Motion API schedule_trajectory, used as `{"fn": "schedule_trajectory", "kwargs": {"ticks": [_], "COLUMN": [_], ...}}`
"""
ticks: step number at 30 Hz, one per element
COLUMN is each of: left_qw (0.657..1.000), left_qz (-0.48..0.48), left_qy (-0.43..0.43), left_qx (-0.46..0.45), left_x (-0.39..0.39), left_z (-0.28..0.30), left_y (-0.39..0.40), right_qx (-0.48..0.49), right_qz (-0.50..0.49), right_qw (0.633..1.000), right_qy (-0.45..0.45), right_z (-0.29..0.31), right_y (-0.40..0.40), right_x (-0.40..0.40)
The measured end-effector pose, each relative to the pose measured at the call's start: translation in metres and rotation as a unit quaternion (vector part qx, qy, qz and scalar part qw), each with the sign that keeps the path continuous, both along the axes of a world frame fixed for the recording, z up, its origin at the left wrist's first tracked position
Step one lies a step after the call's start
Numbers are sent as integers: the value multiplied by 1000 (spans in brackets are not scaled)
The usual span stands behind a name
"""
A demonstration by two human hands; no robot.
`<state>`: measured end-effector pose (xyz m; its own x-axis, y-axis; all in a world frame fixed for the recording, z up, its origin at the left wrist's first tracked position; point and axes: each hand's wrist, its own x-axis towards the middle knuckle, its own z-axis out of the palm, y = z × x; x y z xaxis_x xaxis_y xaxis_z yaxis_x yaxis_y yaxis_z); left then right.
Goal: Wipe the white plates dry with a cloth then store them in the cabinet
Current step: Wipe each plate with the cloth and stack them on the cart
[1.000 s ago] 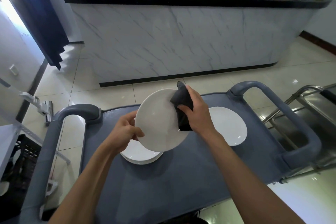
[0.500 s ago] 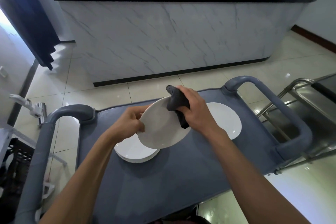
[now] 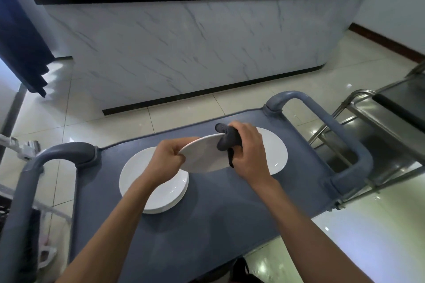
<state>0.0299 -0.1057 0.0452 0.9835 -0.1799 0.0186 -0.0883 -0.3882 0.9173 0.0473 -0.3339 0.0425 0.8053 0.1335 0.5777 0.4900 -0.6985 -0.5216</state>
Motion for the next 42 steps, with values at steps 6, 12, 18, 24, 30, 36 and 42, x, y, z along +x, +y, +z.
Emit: {"fn": "schedule_trajectory", "kwargs": {"ticks": [6,12,18,24,30,36,42], "left_qw": [994,911,788,758,680,681,687], "left_qz": [105,306,287,351,388,400,402], "left_qy": [-6,171,345,315,259,216,183], "left_qx": [-26,-218,-422,-451,-565,-574,-577], "left_x": [-3,-12,7,21,19,17,13], "left_z": [-11,-20,9,16,11,6,4], "left_y": [-31,-48,-88,-116,-128,-132,-133], "right_qx": [21,30,15,10,5,-21,-21], "right_qz": [-24,-34,16,68,126,169,198], "right_qw": [999,998,998,993,987,980,978], "right_qy": [-34,-43,-63,-94,-97,-100,-64], "right_z": [-12,-18,-28,-36,-46,-52,-50], "right_y": [-16,-33,-46,-52,-71,-86,-89], "right_x": [6,24,41,47,48,50,45]}}
